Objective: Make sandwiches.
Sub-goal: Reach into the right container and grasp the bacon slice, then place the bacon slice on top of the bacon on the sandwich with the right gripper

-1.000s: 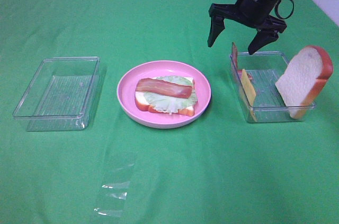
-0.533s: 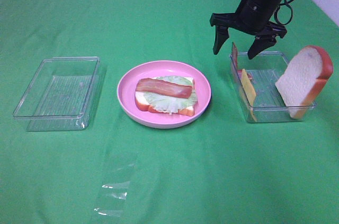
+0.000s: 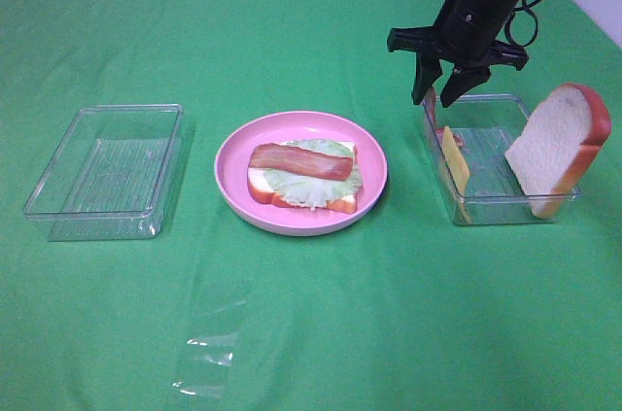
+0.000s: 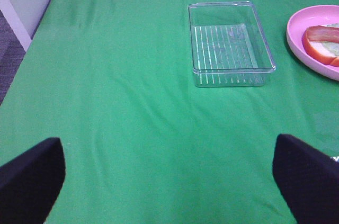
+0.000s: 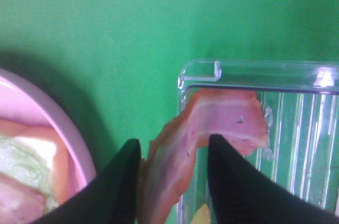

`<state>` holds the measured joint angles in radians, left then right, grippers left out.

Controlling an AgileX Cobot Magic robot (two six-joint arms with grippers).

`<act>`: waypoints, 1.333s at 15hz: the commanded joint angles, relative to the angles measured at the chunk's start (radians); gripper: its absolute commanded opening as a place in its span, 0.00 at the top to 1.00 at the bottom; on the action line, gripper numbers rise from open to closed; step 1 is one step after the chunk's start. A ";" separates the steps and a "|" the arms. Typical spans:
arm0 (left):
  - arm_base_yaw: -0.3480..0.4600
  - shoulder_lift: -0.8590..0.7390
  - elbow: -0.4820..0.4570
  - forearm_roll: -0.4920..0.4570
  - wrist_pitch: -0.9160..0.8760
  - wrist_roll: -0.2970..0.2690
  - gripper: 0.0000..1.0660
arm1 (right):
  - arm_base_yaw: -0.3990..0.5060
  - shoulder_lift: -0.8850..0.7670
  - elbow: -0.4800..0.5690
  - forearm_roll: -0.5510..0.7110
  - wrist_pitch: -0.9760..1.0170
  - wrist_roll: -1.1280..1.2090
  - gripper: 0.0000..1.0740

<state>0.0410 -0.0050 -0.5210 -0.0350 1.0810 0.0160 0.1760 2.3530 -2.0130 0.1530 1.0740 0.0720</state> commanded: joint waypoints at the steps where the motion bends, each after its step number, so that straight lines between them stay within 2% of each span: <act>1: 0.002 -0.019 0.003 -0.003 -0.005 -0.004 0.07 | 0.001 0.001 -0.004 -0.020 -0.001 0.016 0.81; 2: 0.002 -0.019 0.003 -0.003 -0.005 -0.004 0.08 | 0.001 0.001 -0.004 -0.026 -0.001 0.016 0.96; 3: 0.002 -0.019 0.003 -0.003 -0.005 -0.004 0.08 | 0.001 0.001 -0.004 -0.027 -0.001 0.016 0.99; 8: 0.002 -0.019 0.003 -0.004 -0.005 -0.004 0.08 | 0.001 -0.012 -0.004 -0.027 0.057 0.015 1.00; 14: 0.002 -0.019 0.003 -0.004 -0.005 -0.004 0.08 | 0.001 -0.142 -0.004 -0.002 0.152 -0.014 1.00; 16: 0.002 -0.019 0.003 -0.009 -0.005 -0.004 0.08 | 0.001 -0.214 0.014 0.144 0.152 -0.082 1.00; 20: 0.002 -0.019 0.003 -0.011 -0.005 -0.004 0.08 | 0.008 -0.288 0.156 0.418 0.053 -0.238 1.00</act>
<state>0.0410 -0.0050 -0.5210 -0.0390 1.0810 0.0160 0.1790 2.0800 -1.8680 0.5340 1.1410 -0.1350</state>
